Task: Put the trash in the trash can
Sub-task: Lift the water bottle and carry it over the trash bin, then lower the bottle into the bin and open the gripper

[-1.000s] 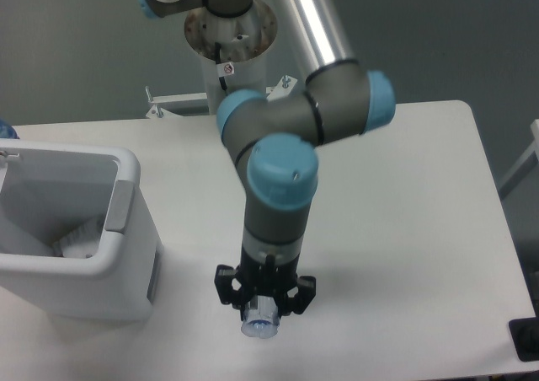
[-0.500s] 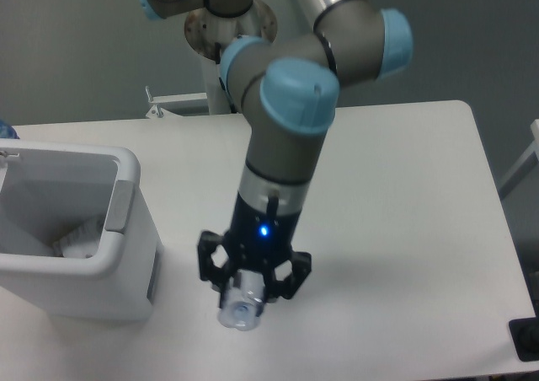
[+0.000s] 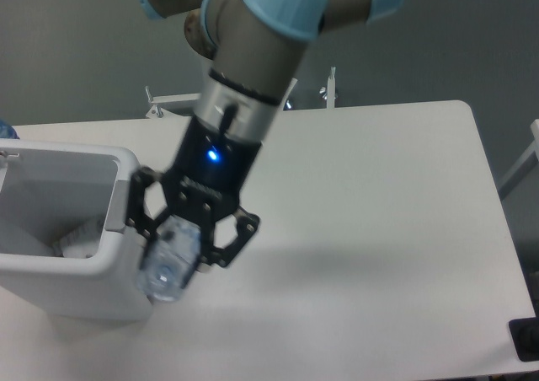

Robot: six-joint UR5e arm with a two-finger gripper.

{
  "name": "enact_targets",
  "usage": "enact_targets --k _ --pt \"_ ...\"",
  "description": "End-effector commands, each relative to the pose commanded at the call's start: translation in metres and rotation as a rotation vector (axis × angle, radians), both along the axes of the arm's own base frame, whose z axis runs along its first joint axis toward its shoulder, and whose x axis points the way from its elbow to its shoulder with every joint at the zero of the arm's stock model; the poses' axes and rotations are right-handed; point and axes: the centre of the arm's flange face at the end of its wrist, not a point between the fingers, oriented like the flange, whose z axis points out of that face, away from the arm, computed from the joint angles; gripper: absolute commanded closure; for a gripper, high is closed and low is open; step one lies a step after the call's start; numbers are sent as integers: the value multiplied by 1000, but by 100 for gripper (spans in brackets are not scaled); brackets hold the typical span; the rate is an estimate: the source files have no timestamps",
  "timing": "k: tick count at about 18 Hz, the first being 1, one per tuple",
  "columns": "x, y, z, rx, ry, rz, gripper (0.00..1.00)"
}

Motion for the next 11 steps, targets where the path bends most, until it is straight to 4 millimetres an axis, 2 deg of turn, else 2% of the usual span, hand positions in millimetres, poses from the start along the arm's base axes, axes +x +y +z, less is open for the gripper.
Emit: enact_targets --k 3,7,11 --pt "25 7 19 32 10 -36 64" --pt "48 15 31 68 22 -84 64" --pt "71 22 35 79 28 -121 64"
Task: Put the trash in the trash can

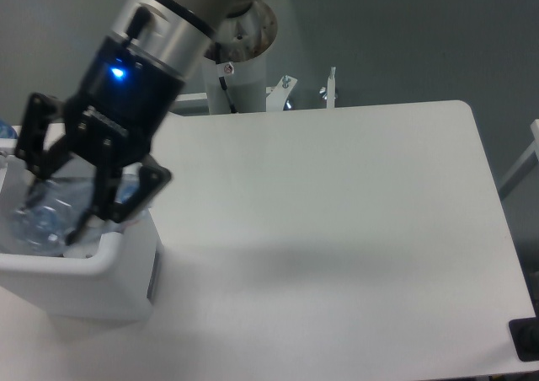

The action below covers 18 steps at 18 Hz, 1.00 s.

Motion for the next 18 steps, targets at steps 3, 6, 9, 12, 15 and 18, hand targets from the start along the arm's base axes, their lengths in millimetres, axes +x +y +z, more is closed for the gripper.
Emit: enact_targets --k 3,6,9,12,15,18 --pt "19 7 -3 -7 -13 -25 64" --pt "28 15 -17 -30 -31 -42 63" --pt "34 19 -41 -65 -48 -57 63" --pt "45 22 -52 -84 -62 -71 55" --pt "46 22 -64 -100 -66 -73 9" --pt "45 22 -69 -110 -68 -69 0"
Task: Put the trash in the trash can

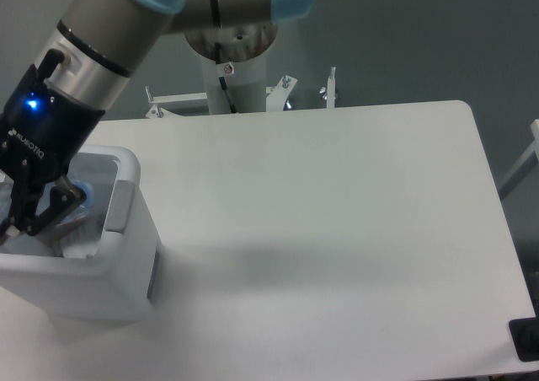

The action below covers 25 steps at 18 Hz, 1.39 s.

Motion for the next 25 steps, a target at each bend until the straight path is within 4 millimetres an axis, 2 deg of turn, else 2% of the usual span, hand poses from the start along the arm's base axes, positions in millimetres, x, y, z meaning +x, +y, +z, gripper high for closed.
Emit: enact_targets --k 3,5,6,8,11,15,18,21,25 --pt "0 -1 2 2 3 3 0" --pt "-8 -4 4 3 4 17 0" --pt "-20 -7 3 2 6 37 0" --pt "-57 -19 1 -17 32 116 0" --pt "-121 -44 -15 -81 87 265 0" --pt "-198 -90 -64 -168 130 358 0" --pt "-242 -128 -106 -225 168 367 0" --pt "-275 -165 -141 -307 251 367 0" --pt "-294 -198 -194 -502 438 283 0"
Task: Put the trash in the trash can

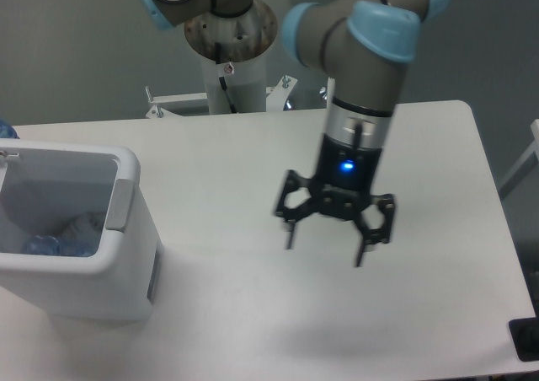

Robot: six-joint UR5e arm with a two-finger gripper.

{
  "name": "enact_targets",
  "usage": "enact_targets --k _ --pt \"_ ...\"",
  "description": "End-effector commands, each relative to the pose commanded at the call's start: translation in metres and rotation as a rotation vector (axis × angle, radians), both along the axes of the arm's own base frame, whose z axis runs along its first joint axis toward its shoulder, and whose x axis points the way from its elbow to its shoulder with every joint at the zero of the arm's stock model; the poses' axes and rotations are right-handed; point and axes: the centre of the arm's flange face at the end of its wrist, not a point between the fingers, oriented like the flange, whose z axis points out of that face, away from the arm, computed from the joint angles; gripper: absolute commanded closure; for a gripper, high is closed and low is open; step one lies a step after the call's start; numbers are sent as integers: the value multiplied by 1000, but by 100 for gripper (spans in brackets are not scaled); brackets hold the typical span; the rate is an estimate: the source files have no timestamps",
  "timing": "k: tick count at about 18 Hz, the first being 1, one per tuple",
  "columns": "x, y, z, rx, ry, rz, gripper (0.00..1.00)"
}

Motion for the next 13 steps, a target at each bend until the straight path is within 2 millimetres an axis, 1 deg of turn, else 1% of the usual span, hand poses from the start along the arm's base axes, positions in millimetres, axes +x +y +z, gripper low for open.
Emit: enact_targets --k 2,6,9,10,13 --pt "-6 -3 -14 -67 27 -23 0" --pt "-8 -6 -30 -155 58 -50 0" --pt "-1 -7 -42 -256 101 -118 0" --pt "-1 -9 -45 -269 105 -131 0" --pt "-1 -9 -45 -273 106 -132 0"
